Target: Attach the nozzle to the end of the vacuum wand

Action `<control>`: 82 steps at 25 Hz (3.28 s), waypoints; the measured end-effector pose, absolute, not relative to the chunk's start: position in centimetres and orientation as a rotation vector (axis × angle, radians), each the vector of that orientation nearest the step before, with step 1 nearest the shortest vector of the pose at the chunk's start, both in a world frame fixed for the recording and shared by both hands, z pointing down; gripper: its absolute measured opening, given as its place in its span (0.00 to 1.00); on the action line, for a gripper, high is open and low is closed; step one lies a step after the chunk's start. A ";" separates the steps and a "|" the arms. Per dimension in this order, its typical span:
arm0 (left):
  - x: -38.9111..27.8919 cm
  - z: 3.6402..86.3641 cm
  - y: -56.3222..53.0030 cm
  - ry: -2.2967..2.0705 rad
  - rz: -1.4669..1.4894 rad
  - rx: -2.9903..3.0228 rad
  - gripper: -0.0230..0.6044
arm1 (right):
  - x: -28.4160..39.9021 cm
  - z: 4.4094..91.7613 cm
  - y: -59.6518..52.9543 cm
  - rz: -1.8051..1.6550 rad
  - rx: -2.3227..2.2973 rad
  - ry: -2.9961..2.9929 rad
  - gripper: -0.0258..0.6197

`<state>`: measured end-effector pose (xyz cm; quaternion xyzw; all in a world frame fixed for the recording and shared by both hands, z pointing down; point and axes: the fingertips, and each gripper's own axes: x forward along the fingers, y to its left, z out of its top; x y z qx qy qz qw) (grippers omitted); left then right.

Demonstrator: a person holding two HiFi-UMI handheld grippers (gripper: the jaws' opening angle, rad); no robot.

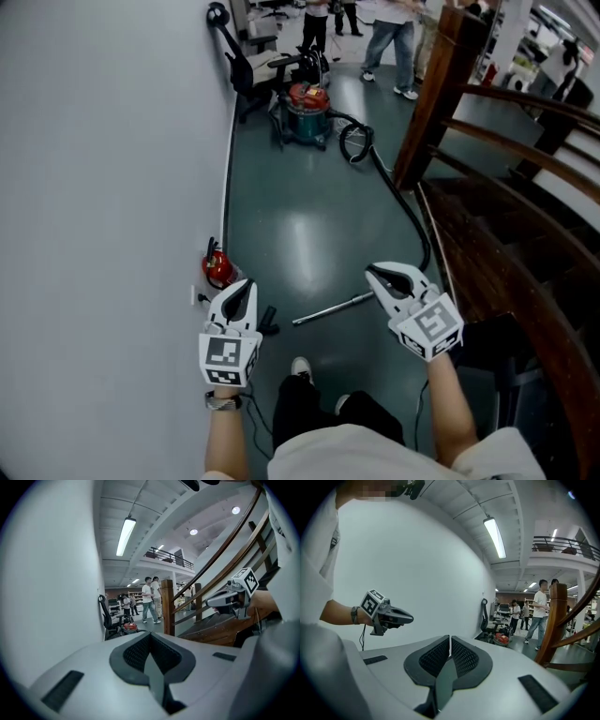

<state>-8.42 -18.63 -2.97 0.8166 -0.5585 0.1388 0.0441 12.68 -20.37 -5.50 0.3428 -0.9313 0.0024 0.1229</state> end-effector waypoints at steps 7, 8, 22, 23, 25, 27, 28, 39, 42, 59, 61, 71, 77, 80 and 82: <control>-8.5 3.2 -20.2 -1.711 0.437 2.467 0.03 | 12.5 1.0 -22.4 0.035 0.966 -2.719 0.09; -8.5 4.1 -20.4 -1.709 0.441 2.463 0.03 | 12.3 1.8 -22.6 0.035 0.957 -2.723 0.09; -9.7 13.9 -24.2 -1.686 0.444 2.471 0.03 | 11.7 11.5 -25.8 0.027 0.948 -2.724 0.09; -9.8 14.8 -24.4 -1.683 0.445 2.474 0.03 | 11.7 12.6 -26.0 0.031 0.948 -2.726 0.09; -10.1 16.9 -24.6 -1.678 0.442 2.479 0.03 | 11.9 15.0 -26.2 0.035 0.953 -2.724 0.09; -10.5 19.0 -25.0 -1.678 0.439 2.478 0.03 | 12.2 17.3 -26.5 0.038 0.972 -2.728 0.09; -10.7 20.0 -25.1 -1.677 0.439 2.478 0.03 | 12.2 18.4 -26.7 0.044 0.985 -2.734 0.09; -13.9 33.2 -25.6 -1.720 0.466 2.482 0.03 | 11.3 30.7 -28.2 -0.019 1.027 -2.741 0.09; -14.5 37.3 -25.7 -1.746 0.450 2.479 0.03 | 10.8 35.1 -28.4 -0.042 1.012 -2.750 0.09; -15.9 49.1 -23.0 -1.754 0.447 2.395 0.03 | 8.3 48.1 -27.0 -0.031 0.842 -2.722 0.09; -15.9 49.9 -23.0 -1.743 0.436 2.399 0.03 | 8.3 49.4 -26.7 -0.028 0.802 -2.704 0.09; -14.2 59.7 -23.0 -1.485 0.634 2.467 0.13 | 5.2 60.4 -23.8 0.030 0.418 -2.636 0.32; -14.7 65.8 -21.9 -1.364 0.827 2.481 0.16 | 1.6 66.6 -21.7 0.101 0.240 -2.594 0.33; -14.1 69.9 -20.4 -1.185 0.999 2.524 0.21 | -0.6 69.4 -20.9 0.106 0.134 -2.560 0.34; -13.9 71.9 -19.9 -1.102 1.044 2.531 0.23 | -1.7 71.2 -20.5 0.082 0.060 -2.521 0.36</control>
